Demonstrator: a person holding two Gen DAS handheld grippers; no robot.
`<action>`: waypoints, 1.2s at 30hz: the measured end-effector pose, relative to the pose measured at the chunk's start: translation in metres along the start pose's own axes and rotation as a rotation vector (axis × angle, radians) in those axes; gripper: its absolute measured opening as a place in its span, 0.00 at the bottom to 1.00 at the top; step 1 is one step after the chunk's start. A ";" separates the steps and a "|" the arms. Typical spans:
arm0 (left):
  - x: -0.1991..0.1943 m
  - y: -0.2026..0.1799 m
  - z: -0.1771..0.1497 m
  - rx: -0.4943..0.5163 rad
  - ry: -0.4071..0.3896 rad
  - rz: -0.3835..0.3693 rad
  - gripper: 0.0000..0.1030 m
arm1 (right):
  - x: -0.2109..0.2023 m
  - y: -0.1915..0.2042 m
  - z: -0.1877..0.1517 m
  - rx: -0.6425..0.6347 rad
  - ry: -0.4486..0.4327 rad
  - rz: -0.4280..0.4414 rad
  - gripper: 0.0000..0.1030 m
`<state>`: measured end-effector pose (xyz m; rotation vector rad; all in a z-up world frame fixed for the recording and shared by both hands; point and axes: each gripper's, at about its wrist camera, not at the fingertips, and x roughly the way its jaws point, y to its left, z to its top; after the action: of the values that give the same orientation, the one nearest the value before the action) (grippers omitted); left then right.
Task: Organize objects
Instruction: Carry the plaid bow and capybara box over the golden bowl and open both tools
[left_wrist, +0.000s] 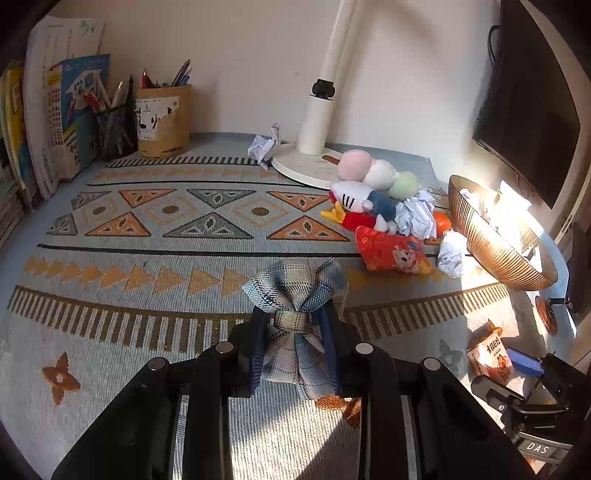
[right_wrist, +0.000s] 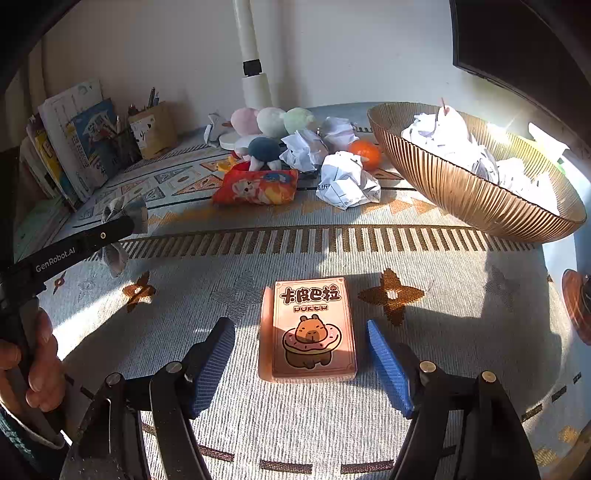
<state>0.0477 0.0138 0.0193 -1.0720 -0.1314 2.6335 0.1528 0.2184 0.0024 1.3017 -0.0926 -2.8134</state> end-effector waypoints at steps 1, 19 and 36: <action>0.001 0.002 0.000 -0.011 0.003 -0.006 0.24 | 0.002 0.003 -0.001 -0.011 0.005 -0.015 0.69; 0.000 -0.187 0.115 0.261 -0.091 -0.304 0.24 | -0.143 -0.148 0.100 0.362 -0.441 -0.213 0.39; 0.046 -0.220 0.103 0.197 -0.012 -0.374 0.93 | -0.087 -0.190 0.100 0.442 -0.315 -0.151 0.65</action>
<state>-0.0037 0.2399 0.1049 -0.8698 -0.0657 2.2643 0.1311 0.4175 0.1195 0.9325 -0.6879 -3.2302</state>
